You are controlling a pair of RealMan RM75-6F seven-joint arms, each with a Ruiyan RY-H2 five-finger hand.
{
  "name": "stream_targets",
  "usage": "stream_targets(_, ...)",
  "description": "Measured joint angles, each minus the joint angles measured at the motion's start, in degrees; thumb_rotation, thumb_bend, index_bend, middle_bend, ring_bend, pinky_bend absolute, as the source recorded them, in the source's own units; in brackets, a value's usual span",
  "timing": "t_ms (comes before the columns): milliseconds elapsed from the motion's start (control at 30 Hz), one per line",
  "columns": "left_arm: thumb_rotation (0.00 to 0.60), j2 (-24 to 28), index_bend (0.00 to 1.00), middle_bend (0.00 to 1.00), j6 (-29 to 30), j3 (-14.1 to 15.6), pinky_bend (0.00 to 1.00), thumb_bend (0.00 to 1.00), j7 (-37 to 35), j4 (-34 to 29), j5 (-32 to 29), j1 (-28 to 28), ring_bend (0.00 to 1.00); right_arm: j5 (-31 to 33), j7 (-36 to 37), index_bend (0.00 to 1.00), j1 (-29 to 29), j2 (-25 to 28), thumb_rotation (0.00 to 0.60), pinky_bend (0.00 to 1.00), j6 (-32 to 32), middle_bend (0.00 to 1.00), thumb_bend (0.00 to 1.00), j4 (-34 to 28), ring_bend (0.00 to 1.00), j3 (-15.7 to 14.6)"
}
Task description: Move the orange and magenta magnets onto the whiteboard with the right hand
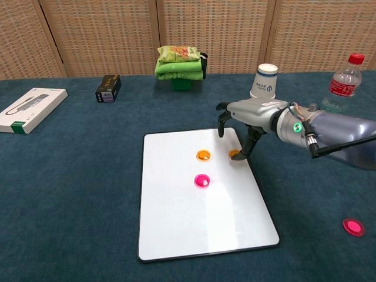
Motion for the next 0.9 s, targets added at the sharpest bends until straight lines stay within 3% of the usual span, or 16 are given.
stream_targets(333, 0.6, 0.1, 0.0, 0.0, -0.1, 0.1, 0.0, 0.0, -0.2, 0.1, 0.2, -0.1, 0.0, -4.0, 1.4, 0.31, -3.8, 6.4, 0.6, 0.0, 5.8, 0.0, 0.26, -7.2, 0.0, -1.7)
stream_targets(600, 0.6, 0.0, 0.0, 0.0, 0.2, 0.2, 0.0, 0.0, 0.1, -0.1, 0.5, 0.0, 0.0, -13.1, 8.1, 0.32, -12.6, 16.7, 0.6, 0.0, 11.4, 0.0, 0.26, -14.6, 0.0, -8.8)
stream_targets(900, 0.6, -0.2, 0.0, 0.0, 0.5, 0.1, 0.0, 0.0, 0.7, -0.2, 0.4, 0.1, 0.0, -24.7, 19.2, 0.39, -20.5, 19.3, 0.6, 0.0, 17.3, 0.0, 0.31, -12.2, 0.0, -16.0)
